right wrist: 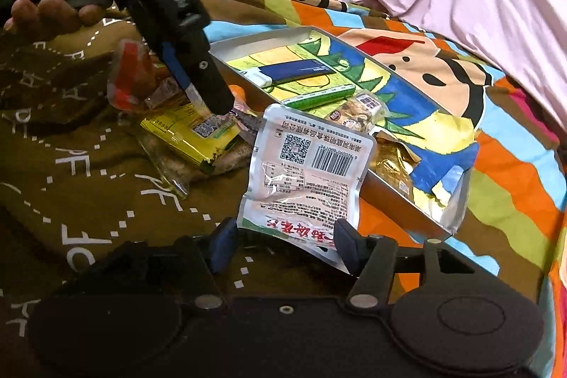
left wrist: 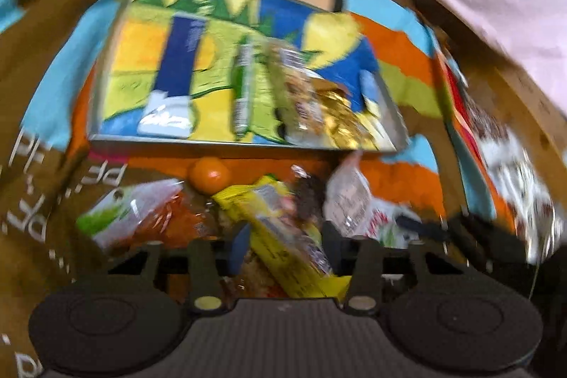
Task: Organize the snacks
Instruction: 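Grasp the small brown packet with the left tool while the right tool grasps the white QR-code packet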
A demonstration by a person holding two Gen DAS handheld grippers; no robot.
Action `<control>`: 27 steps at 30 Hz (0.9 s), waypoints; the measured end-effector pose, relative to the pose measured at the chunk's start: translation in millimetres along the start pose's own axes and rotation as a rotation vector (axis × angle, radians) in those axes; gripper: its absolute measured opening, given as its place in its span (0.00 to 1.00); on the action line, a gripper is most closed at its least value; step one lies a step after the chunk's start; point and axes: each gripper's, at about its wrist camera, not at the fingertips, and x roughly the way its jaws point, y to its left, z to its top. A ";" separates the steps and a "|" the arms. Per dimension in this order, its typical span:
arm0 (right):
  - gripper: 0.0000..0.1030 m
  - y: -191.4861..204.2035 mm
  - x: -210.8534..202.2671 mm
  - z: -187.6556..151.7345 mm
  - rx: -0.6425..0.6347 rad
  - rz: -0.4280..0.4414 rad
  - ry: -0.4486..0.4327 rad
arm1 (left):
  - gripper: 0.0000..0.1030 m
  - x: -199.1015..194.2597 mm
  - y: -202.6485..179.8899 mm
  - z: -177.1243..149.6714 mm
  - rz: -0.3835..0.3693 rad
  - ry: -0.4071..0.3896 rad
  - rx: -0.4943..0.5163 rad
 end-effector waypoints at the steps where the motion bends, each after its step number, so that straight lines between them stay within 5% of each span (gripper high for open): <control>1: 0.51 1.3 -0.2 -0.1 -0.003 0.008 -0.001 | 0.33 0.4 3.2 0.4 0.005 -0.007 -0.034; 6: 0.27 16.5 -2.0 -0.1 -0.065 0.019 -0.006 | 0.11 -1.4 10.3 -2.3 -0.009 -0.030 -0.102; 13: 0.12 30.1 -6.8 2.7 -0.142 -0.024 -0.013 | 0.05 -7.5 3.9 -5.8 -0.022 -0.063 -0.081; 16: 0.13 32.6 -9.9 3.7 -0.166 -0.039 -0.002 | 0.05 -9.4 4.2 -6.6 -0.027 -0.068 -0.093; 19: 0.37 34.6 -11.3 0.7 -0.199 -0.069 0.007 | 0.05 -9.5 5.3 -6.2 -0.025 -0.071 -0.103; 27: 0.41 20.8 -22.0 -3.6 -0.218 -0.050 0.033 | 0.05 2.3 10.4 -0.5 -0.032 -0.065 -0.148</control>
